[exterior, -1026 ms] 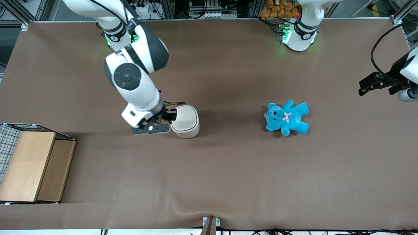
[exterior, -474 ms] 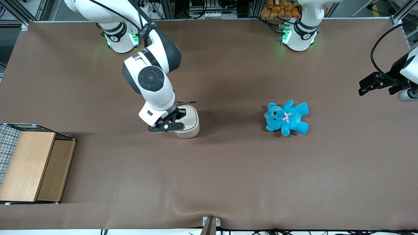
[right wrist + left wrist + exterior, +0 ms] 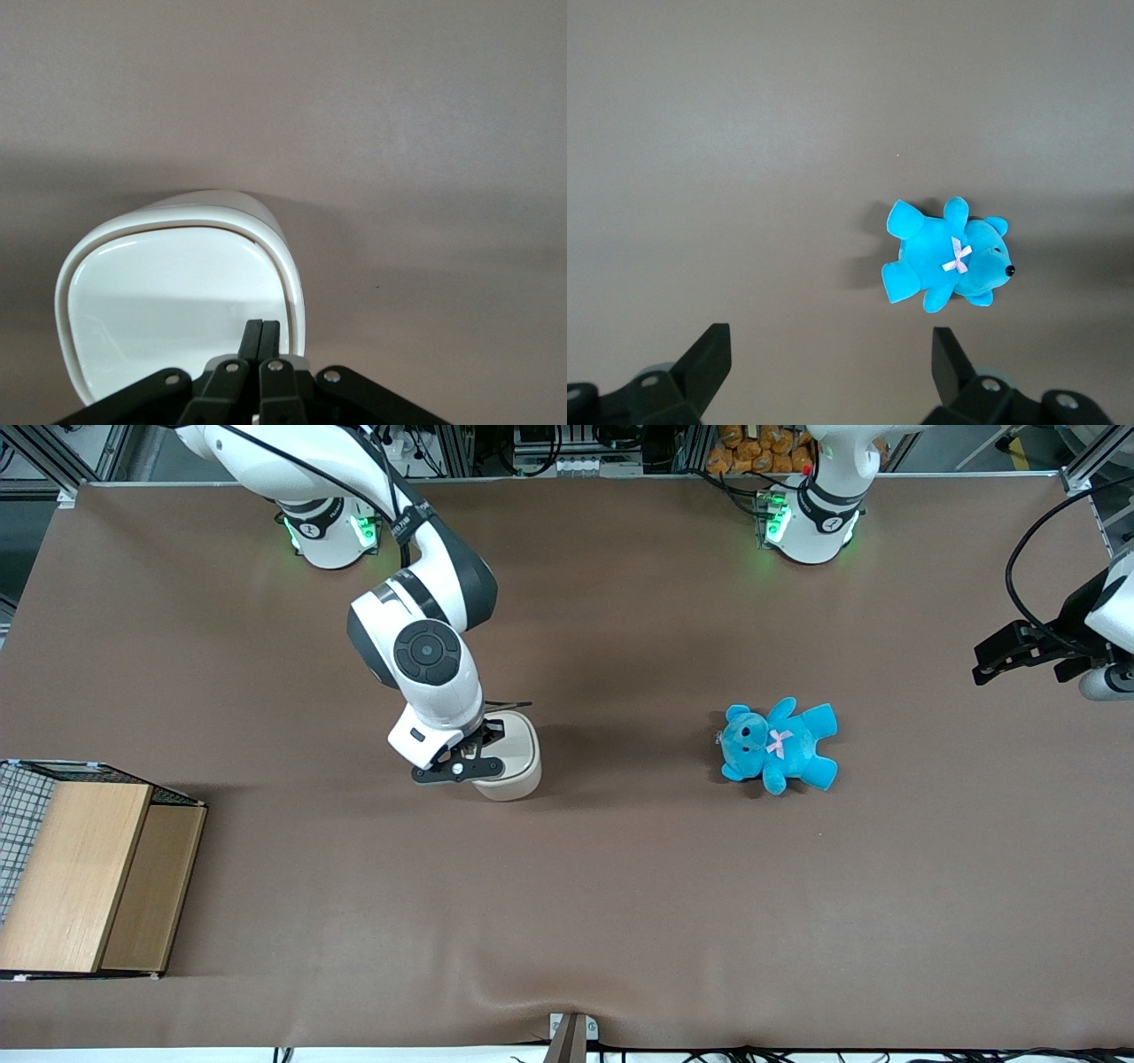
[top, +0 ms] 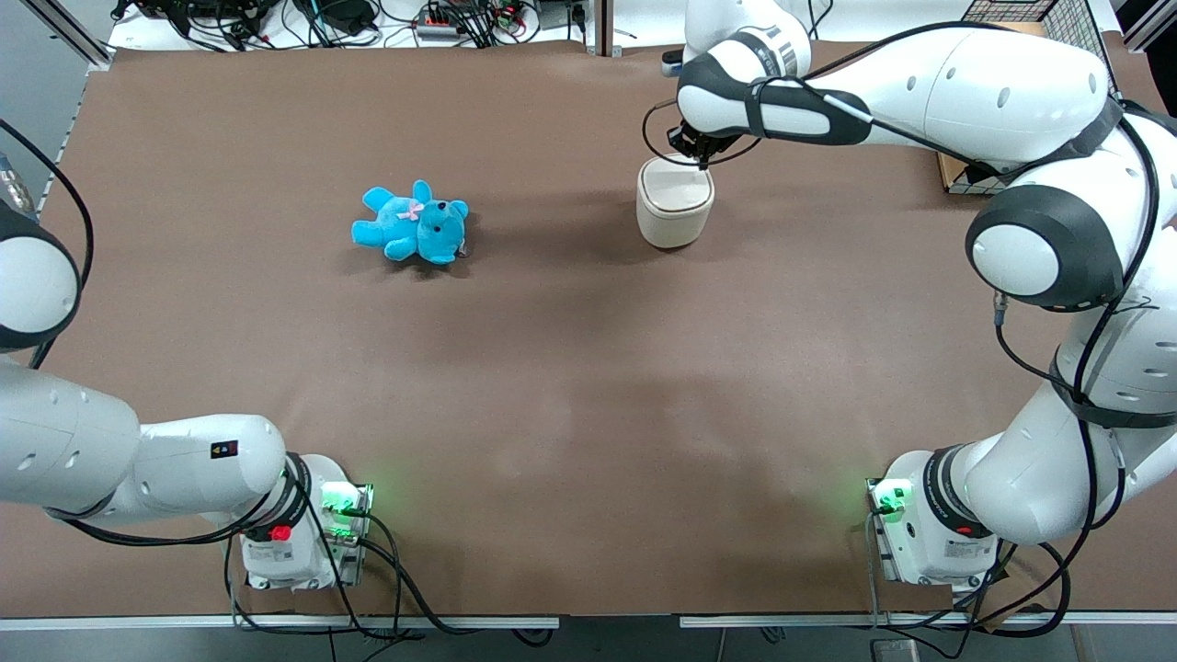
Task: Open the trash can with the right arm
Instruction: 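Close the right gripper on the lid edge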
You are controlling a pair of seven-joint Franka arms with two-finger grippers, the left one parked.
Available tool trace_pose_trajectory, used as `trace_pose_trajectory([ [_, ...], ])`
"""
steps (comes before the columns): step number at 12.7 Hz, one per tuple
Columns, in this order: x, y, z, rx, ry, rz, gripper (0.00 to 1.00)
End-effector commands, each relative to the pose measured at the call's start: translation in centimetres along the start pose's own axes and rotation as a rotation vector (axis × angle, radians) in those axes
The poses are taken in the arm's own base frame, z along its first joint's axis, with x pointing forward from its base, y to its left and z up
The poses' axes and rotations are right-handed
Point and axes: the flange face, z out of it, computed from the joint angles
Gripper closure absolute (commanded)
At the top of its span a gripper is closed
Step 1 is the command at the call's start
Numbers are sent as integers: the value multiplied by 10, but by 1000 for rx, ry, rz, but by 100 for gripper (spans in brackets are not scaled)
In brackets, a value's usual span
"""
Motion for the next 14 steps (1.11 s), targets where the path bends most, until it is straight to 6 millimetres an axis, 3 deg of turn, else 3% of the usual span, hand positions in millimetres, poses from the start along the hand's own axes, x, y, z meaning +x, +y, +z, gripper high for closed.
trace_pose_trajectory([
  [1,-10,5,5,-29,25,-6,100],
  [14,-9,3,31,-16,40,-14,100],
])
